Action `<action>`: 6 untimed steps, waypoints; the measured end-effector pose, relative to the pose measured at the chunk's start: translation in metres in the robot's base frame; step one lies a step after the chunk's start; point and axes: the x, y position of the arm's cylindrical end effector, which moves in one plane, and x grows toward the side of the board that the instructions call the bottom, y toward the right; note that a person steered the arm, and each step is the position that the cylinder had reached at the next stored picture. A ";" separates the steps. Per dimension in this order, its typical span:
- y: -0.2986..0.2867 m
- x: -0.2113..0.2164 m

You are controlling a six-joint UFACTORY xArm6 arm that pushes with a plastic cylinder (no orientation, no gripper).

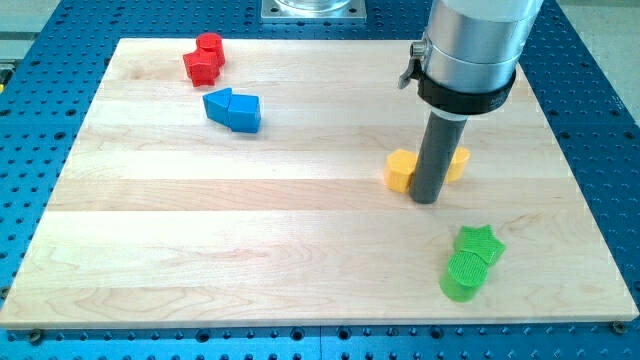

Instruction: Move the yellow heart closely to the yellow hexagon

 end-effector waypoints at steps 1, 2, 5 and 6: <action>0.076 0.020; 0.106 -0.022; 0.077 -0.043; 0.074 -0.048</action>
